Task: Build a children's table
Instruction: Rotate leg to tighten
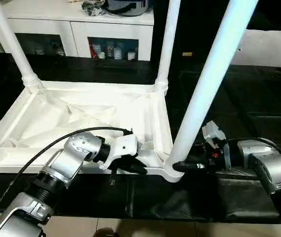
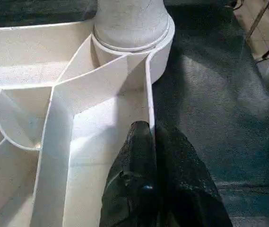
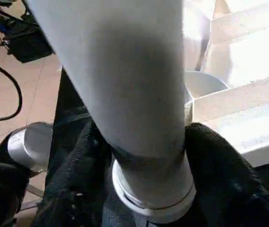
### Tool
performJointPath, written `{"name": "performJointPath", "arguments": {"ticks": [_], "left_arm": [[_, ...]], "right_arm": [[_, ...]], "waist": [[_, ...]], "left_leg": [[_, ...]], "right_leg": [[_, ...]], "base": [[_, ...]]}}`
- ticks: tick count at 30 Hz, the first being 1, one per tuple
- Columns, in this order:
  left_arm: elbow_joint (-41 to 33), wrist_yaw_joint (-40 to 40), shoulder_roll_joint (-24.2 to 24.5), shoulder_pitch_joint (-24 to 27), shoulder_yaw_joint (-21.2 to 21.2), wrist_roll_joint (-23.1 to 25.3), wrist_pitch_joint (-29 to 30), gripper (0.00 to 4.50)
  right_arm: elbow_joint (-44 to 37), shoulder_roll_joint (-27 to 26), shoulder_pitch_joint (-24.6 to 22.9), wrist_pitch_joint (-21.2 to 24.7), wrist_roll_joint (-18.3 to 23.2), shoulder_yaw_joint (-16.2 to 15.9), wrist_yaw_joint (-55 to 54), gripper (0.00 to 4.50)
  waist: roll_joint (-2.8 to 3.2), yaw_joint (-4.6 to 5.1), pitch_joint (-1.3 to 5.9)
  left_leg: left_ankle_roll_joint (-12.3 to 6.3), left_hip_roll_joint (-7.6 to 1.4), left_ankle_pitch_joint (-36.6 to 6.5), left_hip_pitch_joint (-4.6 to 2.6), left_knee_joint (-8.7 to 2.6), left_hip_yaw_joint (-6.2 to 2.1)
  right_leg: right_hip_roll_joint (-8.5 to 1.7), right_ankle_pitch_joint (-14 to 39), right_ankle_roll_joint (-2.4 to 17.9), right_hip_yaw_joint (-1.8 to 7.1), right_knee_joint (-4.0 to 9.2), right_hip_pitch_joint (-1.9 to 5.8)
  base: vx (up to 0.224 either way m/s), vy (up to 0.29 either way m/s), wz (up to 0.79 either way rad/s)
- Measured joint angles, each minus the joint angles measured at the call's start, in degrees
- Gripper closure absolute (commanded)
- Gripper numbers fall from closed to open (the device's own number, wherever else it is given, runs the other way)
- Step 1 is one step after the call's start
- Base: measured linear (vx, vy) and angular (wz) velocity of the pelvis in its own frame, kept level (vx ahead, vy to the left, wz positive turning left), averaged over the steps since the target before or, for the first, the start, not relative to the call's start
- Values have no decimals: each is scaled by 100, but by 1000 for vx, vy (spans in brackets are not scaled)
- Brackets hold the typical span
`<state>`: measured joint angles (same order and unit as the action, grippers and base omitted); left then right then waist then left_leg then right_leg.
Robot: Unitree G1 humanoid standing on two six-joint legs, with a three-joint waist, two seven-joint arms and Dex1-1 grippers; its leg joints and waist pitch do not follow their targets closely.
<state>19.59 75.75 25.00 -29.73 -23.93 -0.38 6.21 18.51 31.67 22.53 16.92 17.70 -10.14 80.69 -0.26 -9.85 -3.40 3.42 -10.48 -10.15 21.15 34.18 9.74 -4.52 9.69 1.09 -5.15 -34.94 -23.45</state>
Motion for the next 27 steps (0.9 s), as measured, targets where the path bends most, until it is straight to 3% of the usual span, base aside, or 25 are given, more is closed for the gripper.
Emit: {"name": "performJointPath", "arguments": {"ticks": [6, 10, 13, 18, 25, 26, 27], "left_arm": [[-1, -2, -46, 13, 23, -70, 55, 450], [-91, -148, -110, 86, 133, -172, 473, 450], [-117, -801, -339, 78, 359, -66, 967, 450], [43, -1948, -1017, -74, 548, 129, 1643, 450], [311, -3166, -1694, -286, 750, 252, 2088, 450], [309, -3266, -1749, -292, 763, 280, 2105, 450], [307, -3338, -1782, -293, 765, 304, 2109, 450]], "right_arm": [[19, -24, -16, -38, 27, 27, 14, 249], [-96, -241, -262, 37, 114, 263, -244, 251], [-167, -652, -254, 197, -10, 457, -1312, 252], [-144, -1226, -90, 504, -327, 802, -2990, 253], [-211, -2111, 165, 869, -737, 1175, -5019, 253], [-212, -2229, 174, 864, -736, 1236, -5231, 199], [-216, -2361, 173, 857, -729, 1301, -5428, 199]], "waist": [[0, 2, 1], [0, 7, 1], [-1, 91, 2], [-3, 334, 1], [-2, 451, 2], [-2, 451, 2], [-2, 452, 2]], "left_leg": [[0, -2, 0, -2, 3, 0], [0, -4, 0, -6, 3, 0], [8, -7, 5, -18, 5, 1], [11, -13, 7, -17, 13, 0], [13, -18, 6, -6, -9, 2], [13, -18, 5, -6, -18, 2], [14, -18, 4, -5, -27, 3]], "right_leg": [[0, 0, 0, -1, 0, 4], [0, 0, 0, -4, -1, 6], [0, -2, 3, -8, -3, 11], [-1, -1, 1, -22, 24, 14], [1, -4, 4, -32, 22, 1], [1, -4, 5, -33, 22, -1], [2, -1, 4, -33, 23, -4]], "base": [[0, 0, 0], [0, 0, 0], [0, 0, 0], [0, 0, 0], [0, 0, 0], [0, 0, 0], [0, 0, 0]]}}
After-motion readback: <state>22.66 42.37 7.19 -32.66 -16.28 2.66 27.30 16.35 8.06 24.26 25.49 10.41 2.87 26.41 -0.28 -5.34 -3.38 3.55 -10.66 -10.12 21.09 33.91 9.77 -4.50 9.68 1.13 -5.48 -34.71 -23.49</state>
